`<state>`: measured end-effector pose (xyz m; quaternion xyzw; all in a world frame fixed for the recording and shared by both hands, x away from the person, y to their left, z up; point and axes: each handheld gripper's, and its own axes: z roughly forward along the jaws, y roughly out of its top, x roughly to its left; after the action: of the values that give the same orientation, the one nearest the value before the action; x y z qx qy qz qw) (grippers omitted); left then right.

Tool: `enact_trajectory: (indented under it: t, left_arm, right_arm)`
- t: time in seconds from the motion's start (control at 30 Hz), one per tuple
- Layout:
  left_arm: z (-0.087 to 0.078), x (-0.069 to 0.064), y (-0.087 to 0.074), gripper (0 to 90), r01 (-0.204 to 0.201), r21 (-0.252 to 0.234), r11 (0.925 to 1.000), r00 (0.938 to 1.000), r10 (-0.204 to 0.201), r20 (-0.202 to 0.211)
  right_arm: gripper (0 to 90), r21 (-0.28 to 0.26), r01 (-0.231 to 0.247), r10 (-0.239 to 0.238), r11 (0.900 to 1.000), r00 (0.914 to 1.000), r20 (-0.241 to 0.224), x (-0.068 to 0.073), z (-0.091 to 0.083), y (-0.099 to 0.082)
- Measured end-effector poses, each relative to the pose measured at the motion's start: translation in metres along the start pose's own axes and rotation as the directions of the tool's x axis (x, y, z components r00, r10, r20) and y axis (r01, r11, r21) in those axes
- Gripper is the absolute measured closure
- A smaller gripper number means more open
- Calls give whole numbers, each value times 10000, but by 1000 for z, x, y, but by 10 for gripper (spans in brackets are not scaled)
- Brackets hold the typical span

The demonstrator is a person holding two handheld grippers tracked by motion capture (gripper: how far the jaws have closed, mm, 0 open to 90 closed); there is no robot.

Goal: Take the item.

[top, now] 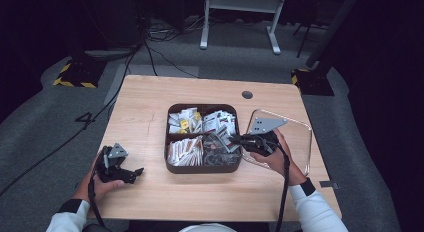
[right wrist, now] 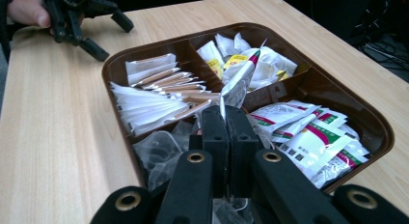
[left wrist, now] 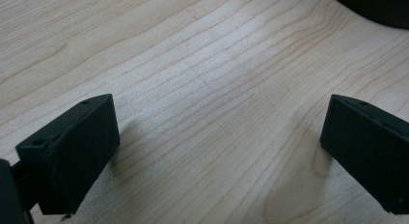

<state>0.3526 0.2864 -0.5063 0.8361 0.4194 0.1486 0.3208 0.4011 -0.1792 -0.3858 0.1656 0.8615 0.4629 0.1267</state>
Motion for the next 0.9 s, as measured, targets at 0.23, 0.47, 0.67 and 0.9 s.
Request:
enact_trajectory:
  t: [0.23,0.47,0.67,0.9]
  left_arm:
    - [0,0,0,4,-3,1,10000,10000,3,-2]
    - [0,0,0,4,-7,1,10000,10000,7,-11]
    - [0,0,0,4,-4,-4,10000,10000,4,-5]
    - [0,0,0,4,-1,4,10000,10000,1,-6]
  right_arm:
    - [892,81,179,-177,9998,9995,-255,10,-1,-3]
    - [892,118,397,-391,9991,9980,-506,22,-3,-6]
    - [891,162,574,-560,9982,9955,-768,33,-5,-8]
    - [891,284,808,-771,9963,9908,-1116,46,-3,-12]
